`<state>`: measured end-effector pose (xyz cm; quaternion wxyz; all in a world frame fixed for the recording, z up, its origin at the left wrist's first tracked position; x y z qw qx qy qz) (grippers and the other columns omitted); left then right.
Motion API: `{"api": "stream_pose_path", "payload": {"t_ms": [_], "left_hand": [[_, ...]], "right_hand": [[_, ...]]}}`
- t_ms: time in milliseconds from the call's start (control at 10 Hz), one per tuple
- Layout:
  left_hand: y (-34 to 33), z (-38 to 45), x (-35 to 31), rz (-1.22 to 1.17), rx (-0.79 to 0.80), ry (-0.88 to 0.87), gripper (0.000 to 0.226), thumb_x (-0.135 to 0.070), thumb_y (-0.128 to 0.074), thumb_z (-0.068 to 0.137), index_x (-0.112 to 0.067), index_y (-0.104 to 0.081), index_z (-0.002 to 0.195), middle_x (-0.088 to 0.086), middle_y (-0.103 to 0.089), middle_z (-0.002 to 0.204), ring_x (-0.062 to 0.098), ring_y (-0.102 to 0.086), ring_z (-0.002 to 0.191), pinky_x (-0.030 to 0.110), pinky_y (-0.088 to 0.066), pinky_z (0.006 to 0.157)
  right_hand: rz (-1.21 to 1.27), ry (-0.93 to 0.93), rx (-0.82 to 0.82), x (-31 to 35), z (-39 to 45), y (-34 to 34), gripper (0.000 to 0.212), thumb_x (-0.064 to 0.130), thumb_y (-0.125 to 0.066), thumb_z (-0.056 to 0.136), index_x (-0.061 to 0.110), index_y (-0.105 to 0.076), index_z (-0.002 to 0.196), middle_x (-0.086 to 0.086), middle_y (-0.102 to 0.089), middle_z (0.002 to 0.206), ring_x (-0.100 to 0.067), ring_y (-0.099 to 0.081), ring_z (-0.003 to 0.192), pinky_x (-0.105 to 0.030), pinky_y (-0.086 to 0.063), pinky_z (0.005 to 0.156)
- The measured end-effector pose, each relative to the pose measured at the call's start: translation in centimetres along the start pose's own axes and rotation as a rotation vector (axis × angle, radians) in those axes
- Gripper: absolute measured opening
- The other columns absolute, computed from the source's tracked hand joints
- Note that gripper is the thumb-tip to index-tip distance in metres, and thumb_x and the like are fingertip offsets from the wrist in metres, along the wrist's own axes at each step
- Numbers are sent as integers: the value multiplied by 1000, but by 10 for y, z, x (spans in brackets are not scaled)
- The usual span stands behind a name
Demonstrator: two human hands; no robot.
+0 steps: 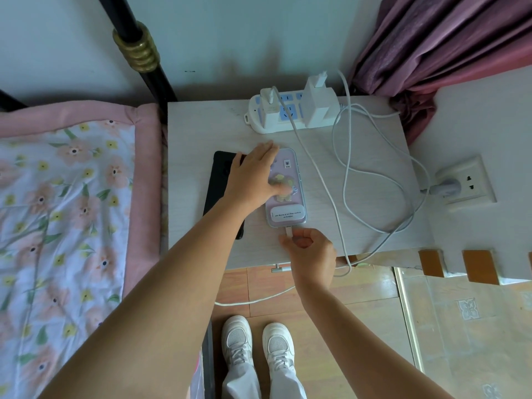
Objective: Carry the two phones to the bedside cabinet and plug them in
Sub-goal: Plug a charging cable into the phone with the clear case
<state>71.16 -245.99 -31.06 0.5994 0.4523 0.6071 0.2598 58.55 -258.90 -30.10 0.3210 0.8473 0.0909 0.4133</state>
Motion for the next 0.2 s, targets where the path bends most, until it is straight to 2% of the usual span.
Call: {"api": "stream_pose_path", "payload": {"t_ms": [100,200], "left_hand": [[2,-9,-3,-6,-67,17,81,-47,-59,85,-15,-21,148,1,-16,158,17,-12,146,47,-9,117],[5,-24,-5,-93,-130,31,72,-46,-56,87,-16,-28,146,1,-27,155,17,-23,143,49,-16,116]], "right_hand": [[-36,41,14,1,0,4,16,27,-78,69,26,-64,78,4,-68,80,-16,-63,76,-32,-50,69],[-90,159,5,8,-4,11,14,23,-74,72,25,-64,83,6,-64,82,-14,-60,74,-27,-44,64]]}}
Point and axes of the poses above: each hand's wrist, its own z-axis towards the middle knuckle, its own y-axis out of the back of the hand, x = y × z, the point moved 2 cm from there along z, towards the middle knuckle
